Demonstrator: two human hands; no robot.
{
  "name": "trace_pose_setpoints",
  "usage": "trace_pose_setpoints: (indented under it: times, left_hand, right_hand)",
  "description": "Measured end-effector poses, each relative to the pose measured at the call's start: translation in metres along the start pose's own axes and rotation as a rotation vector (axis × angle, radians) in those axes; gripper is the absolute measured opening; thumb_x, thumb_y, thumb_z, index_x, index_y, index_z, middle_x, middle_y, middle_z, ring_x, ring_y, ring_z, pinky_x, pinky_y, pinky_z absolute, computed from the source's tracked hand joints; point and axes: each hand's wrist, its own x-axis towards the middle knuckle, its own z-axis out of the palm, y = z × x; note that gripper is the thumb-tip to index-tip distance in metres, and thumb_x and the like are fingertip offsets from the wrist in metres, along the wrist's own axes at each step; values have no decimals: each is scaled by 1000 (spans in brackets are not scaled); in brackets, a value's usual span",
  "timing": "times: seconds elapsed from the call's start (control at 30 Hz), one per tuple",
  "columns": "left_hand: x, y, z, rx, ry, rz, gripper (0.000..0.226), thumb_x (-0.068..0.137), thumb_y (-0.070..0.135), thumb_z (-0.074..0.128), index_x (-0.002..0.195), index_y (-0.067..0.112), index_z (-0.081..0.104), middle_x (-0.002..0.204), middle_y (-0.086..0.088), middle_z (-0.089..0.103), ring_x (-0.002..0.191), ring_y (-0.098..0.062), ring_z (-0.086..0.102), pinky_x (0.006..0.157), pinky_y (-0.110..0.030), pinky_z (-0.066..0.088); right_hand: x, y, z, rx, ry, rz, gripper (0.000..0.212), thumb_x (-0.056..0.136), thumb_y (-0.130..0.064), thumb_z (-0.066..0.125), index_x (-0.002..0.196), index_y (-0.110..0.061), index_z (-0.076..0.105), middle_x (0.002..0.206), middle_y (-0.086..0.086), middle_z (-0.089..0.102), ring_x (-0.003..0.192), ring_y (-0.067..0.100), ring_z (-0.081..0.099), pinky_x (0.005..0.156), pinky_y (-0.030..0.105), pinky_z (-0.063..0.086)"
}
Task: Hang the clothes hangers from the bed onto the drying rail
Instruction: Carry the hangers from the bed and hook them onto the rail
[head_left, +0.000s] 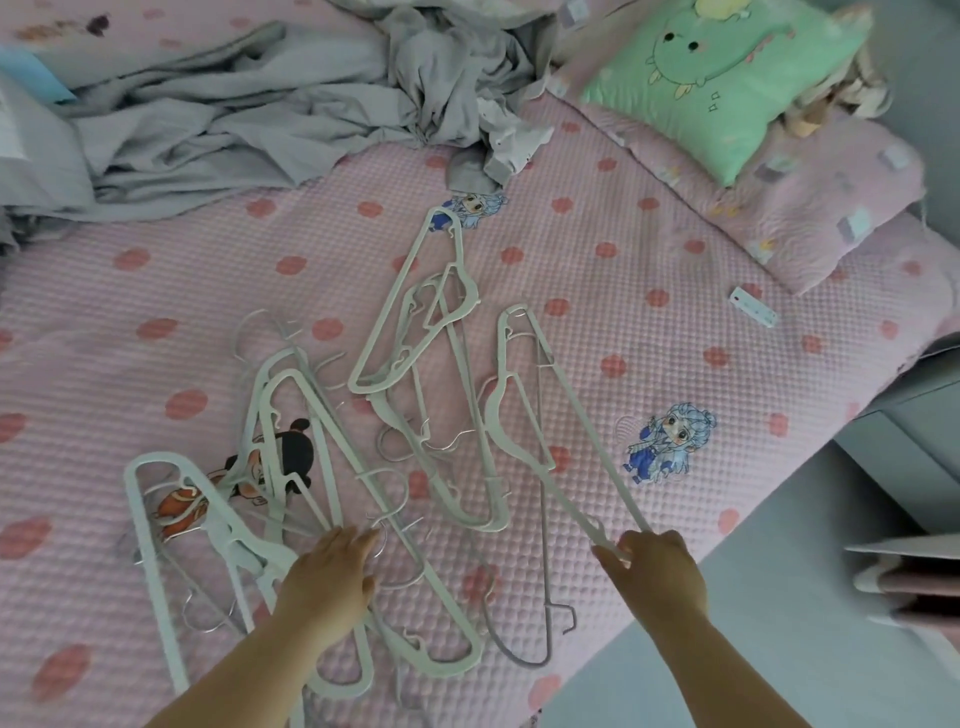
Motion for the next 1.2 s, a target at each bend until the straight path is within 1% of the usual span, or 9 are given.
trace_pose_setpoints:
  times: [0.17,0.33,0.43,0.5,0.67,0.8,0.9,0.97,1.2]
  left_hand:
    - [-7,20,-3,70,205,-57,45,93,26,46,137,19,37,149,-6,29,140,-23,25,114,-37,22]
    - [7,59,1,150,411,312,51,24,30,92,71,23,72,78,6,71,73,-12,71,65,-28,58]
    - [19,92,-6,138,284,381,62,53,38,84,109,17,65,115,-1,65,110,-16,62,95,-29,48]
    - [36,108,-4,135,212,374,58,89,32,52,140,15,31,148,-1,33,142,-18,22,118,-35,11]
    - [61,117,-5,351,102,362,41,95,30,40,133,15,43,142,-2,38,139,-23,21,119,-41,-2]
    - [62,112,-5,470,94,450,37,96,26,39,130,16,48,136,1,45,135,-20,27,118,-42,-1]
    - [53,98,-7,436,197,559,33,73,35,72,101,18,69,107,3,65,116,-11,54,109,-45,32]
    - [48,86,-6,424,252,623,42,23,40,91,57,25,72,65,12,67,75,-7,69,74,-41,57]
    - [40,65,-13,429,357,658,43,11,41,89,44,27,65,55,16,60,59,-4,66,68,-37,58]
  right_hand:
    - [-4,24,-3,78,43,64,35,88,-46,51,99,-17,67,109,7,56,108,18,55,86,26,46]
    - [-6,28,-1,142,74,-15,23,86,-41,57,76,-21,65,99,5,60,106,16,55,86,26,46]
    - [-7,30,-1,185,97,-60,35,84,-38,62,54,-30,44,85,1,54,105,16,54,84,26,46]
    - [-6,33,1,204,143,-93,24,82,-33,65,62,-19,62,78,0,52,106,18,54,84,28,47]
    - [-6,41,11,196,257,-196,24,65,-19,82,54,-5,66,52,0,53,88,30,64,61,38,54]
    - [2,45,9,172,132,-140,21,85,-36,60,73,-19,62,78,-1,56,114,15,49,86,28,48]
    - [11,47,2,168,85,-113,28,88,-42,54,92,-17,67,95,0,59,120,10,44,89,23,44]
    - [18,45,-2,152,80,-101,33,88,-42,53,98,-14,67,96,0,54,118,12,46,90,24,44]
    - [24,40,-13,102,31,-94,33,88,-43,52,103,-18,66,95,-2,43,109,14,52,88,24,44]
